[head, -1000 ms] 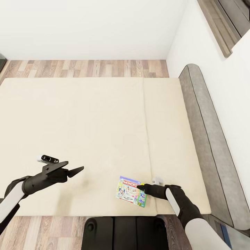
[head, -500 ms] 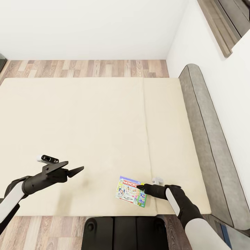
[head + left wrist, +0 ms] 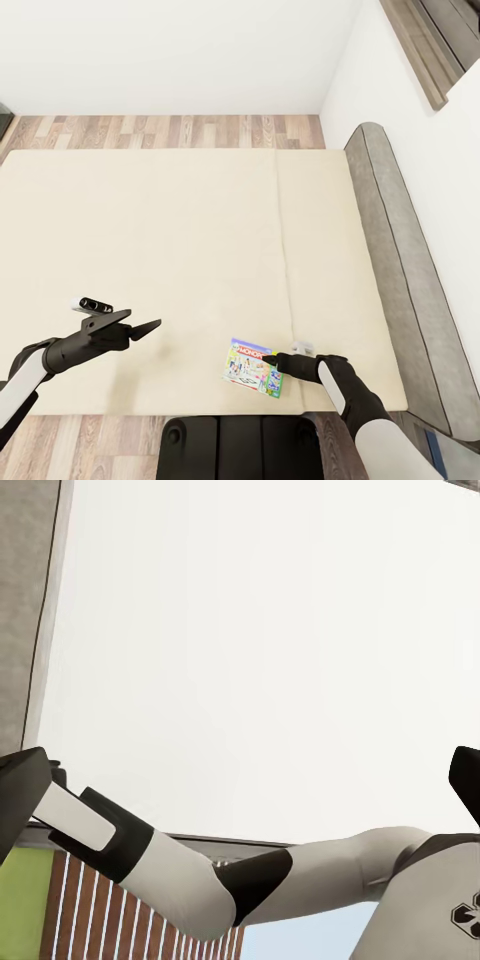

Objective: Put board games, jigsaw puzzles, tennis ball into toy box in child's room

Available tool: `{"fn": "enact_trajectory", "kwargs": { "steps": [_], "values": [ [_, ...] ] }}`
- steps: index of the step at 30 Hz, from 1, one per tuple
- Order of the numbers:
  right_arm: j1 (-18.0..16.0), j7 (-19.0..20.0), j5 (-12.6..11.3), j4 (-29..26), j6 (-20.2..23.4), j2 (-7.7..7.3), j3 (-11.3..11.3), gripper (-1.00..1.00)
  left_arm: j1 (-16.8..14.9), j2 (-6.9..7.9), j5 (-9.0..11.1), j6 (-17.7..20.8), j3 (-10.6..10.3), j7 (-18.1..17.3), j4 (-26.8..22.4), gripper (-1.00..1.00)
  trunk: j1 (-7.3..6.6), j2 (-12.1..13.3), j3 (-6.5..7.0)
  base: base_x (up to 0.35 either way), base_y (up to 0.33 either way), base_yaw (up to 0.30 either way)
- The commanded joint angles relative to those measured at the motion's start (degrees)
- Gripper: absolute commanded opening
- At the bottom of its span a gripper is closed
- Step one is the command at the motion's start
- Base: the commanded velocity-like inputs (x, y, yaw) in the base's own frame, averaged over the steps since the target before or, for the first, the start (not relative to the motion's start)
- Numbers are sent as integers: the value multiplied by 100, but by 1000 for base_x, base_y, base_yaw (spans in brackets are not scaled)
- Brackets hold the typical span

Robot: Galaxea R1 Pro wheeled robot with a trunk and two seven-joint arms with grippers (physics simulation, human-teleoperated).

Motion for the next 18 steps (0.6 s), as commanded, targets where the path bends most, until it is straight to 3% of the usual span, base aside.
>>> {"fn": "enact_trajectory", "kwargs": {
  "steps": [1,18],
  "values": [
    [-1,4,-19,-6,38,3,-13,100,-4,6,21,25,-12,-10,2,100,3,-9,-6,0,65,0],
    [-1,-1,-9,-7,34,4,-13,100,-4,6,21,32,-12,-12,2,100,3,-9,-6,0,82,0]
  ]
}}
